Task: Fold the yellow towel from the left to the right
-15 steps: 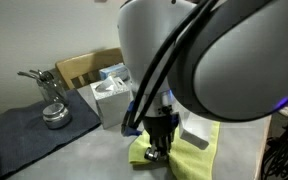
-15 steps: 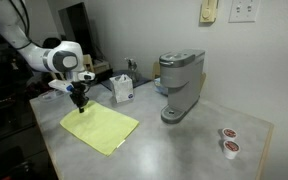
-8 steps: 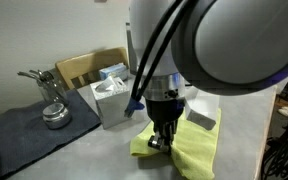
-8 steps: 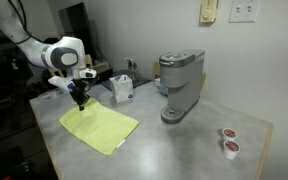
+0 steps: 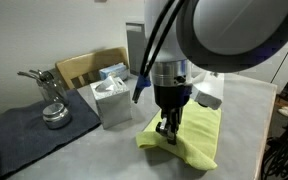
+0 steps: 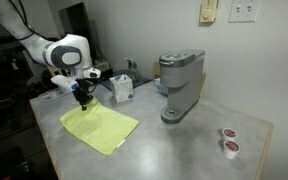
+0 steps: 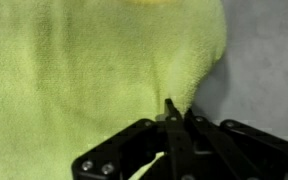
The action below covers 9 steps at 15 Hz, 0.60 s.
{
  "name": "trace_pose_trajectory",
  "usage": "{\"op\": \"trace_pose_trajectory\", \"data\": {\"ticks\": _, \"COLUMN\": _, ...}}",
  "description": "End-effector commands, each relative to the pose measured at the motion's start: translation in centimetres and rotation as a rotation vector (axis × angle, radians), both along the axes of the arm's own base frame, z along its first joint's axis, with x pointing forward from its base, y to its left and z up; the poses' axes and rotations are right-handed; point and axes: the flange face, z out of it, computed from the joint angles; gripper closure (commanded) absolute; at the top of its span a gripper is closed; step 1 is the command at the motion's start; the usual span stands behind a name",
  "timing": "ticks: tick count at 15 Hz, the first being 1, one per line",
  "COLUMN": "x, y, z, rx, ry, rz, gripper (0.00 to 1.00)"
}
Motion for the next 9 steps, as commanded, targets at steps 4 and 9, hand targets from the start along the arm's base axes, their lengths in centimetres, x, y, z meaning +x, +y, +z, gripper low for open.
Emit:
{"op": "trace_pose_trajectory", "data": {"ticks": 4, "x": -0.5, "y": -2.0, "z": 0.4, "rx": 0.014, "ry": -0.002, "rz": 0.012, "gripper": 0.99}}
{"op": "trace_pose_trajectory", "data": {"ticks": 9, "x": -0.4, "y": -2.7, "z": 0.5, "rx": 0.004, "ry": -0.001, "rz": 0.004, "gripper": 0.99}}
